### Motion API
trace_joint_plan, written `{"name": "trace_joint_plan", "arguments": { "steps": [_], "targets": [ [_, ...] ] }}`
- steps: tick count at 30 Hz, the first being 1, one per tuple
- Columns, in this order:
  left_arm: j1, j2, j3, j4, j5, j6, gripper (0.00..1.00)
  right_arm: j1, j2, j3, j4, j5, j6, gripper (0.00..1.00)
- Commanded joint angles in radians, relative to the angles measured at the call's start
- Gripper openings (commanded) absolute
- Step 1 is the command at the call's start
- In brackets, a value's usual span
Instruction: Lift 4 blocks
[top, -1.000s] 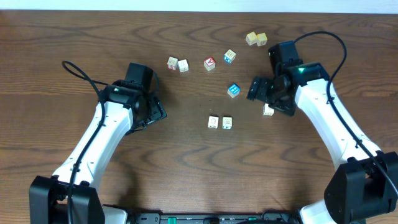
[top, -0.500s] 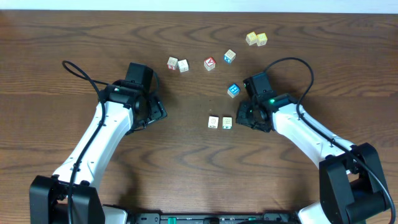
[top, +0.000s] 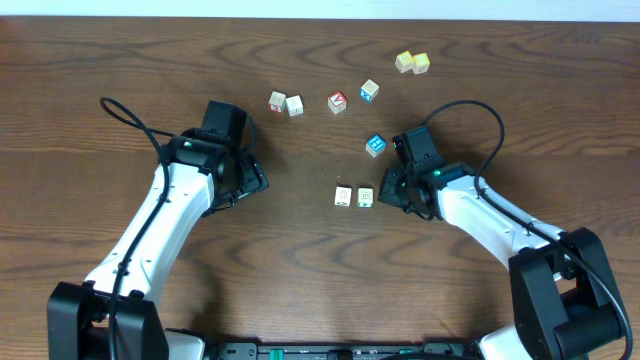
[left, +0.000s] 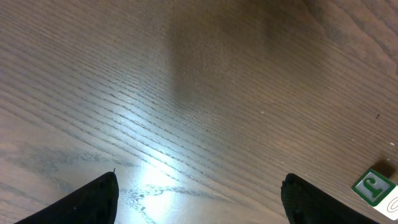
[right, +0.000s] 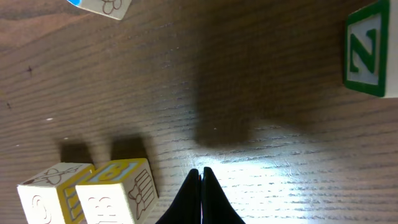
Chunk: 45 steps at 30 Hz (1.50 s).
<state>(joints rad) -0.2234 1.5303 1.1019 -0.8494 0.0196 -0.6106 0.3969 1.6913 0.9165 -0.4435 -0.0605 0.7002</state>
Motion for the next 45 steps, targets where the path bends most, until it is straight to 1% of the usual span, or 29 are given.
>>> {"name": "trace_joint_plan", "arguments": {
  "steps": [1, 11, 26, 34, 45],
  "targets": [
    [0.003, 0.004, -0.005, -0.002, -0.013, -0.016, 0.84, 0.027, -0.008, -0.023, 0.024, -0.001, 0.002, 0.01],
    [0.003, 0.004, -0.005, -0.002, -0.013, -0.016, 0.84, 0.094, -0.004, -0.031, 0.08, 0.005, 0.002, 0.01],
    [0.003, 0.004, -0.005, -0.002, -0.013, -0.016, 0.84, 0.095, -0.004, -0.031, 0.093, 0.012, 0.001, 0.01],
    [0.003, 0.004, -0.005, -0.002, -0.013, -0.016, 0.84, 0.096, -0.004, -0.031, 0.096, 0.051, 0.001, 0.01],
    [0.003, 0.004, -0.005, -0.002, -0.013, -0.016, 0.84, 0.129, -0.004, -0.031, 0.116, 0.053, -0.002, 0.01]
  ]
}}
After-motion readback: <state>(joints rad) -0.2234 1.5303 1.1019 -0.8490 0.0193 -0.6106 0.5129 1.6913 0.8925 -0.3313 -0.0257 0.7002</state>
